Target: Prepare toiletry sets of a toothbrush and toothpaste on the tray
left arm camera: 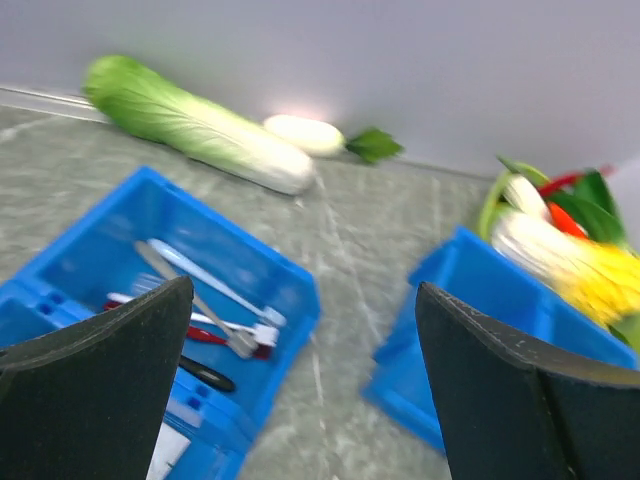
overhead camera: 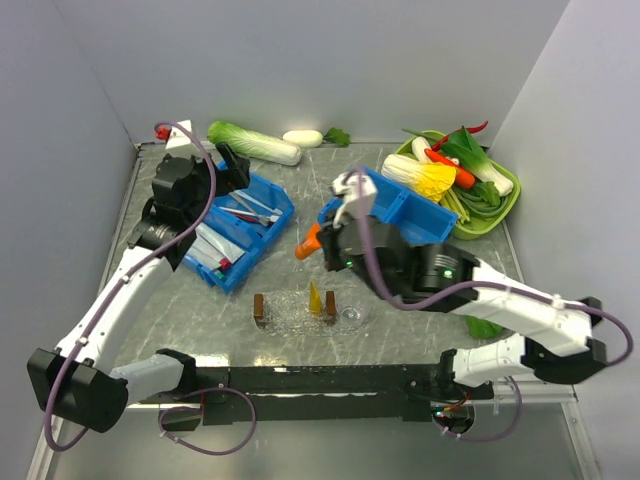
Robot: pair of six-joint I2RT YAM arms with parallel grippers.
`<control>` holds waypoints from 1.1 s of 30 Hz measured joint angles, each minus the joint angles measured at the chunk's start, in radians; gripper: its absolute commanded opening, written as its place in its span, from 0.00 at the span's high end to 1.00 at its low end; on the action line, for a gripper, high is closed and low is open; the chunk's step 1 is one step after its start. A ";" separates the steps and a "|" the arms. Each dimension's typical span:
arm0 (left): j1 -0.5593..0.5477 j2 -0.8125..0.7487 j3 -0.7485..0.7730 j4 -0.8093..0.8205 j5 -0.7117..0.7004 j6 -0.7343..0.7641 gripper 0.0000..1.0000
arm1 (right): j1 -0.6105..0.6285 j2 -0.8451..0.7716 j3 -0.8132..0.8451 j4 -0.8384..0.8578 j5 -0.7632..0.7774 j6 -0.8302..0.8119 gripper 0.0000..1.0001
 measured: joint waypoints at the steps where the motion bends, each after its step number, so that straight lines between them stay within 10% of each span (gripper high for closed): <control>1: 0.008 0.000 -0.013 0.004 -0.022 -0.003 0.03 | 0.019 0.033 0.027 -0.021 0.017 0.010 1.00; 13: 0.030 -0.141 -0.204 0.032 -0.272 0.019 0.04 | 0.101 0.337 0.155 -0.244 0.083 0.218 1.00; 33: 0.030 -0.121 -0.204 0.043 -0.286 0.023 0.04 | 0.072 0.465 0.219 -0.371 -0.036 0.372 1.00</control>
